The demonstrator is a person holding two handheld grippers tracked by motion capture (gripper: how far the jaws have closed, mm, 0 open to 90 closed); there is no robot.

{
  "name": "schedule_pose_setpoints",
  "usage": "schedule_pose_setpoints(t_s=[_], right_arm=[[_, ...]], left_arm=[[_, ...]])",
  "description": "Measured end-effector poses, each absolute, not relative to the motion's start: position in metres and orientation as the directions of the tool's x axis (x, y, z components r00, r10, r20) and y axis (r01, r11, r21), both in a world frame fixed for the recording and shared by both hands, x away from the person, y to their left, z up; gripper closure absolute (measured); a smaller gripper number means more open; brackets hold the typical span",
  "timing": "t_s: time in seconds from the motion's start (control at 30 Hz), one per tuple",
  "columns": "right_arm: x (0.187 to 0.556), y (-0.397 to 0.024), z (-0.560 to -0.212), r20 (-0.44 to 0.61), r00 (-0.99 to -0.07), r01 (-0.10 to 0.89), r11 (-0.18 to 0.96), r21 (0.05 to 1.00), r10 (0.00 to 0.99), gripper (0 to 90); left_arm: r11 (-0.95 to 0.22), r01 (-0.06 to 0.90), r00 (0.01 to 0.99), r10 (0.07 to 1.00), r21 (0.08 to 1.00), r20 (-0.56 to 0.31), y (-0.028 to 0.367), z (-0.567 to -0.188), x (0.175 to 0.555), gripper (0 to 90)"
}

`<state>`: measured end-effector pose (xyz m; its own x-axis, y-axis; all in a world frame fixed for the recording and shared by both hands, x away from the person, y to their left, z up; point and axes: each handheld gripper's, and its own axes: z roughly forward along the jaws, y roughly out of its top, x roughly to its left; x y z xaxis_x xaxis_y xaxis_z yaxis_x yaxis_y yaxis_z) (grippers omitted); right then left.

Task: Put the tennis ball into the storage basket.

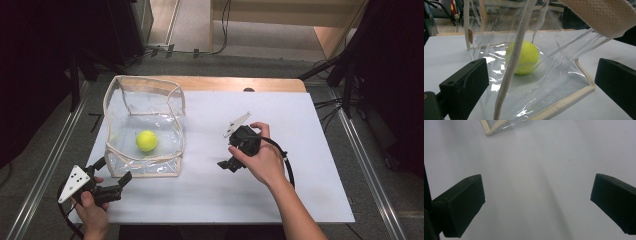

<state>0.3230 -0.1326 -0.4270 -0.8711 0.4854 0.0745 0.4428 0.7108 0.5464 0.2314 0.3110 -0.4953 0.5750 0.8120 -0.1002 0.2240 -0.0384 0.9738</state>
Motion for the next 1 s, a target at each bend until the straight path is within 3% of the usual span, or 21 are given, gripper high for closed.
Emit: schedule_pose_setpoints(t_s=[1.0], right_arm=[[0.286, -0.214, -0.452, 0.121, -0.782, 0.524, 0.540, 0.659, 0.611, 0.0]], left_arm=[[-0.042, 0.225, 0.570, 0.816, 0.973, -0.097, 0.311, -0.496, 0.231, 0.0]])
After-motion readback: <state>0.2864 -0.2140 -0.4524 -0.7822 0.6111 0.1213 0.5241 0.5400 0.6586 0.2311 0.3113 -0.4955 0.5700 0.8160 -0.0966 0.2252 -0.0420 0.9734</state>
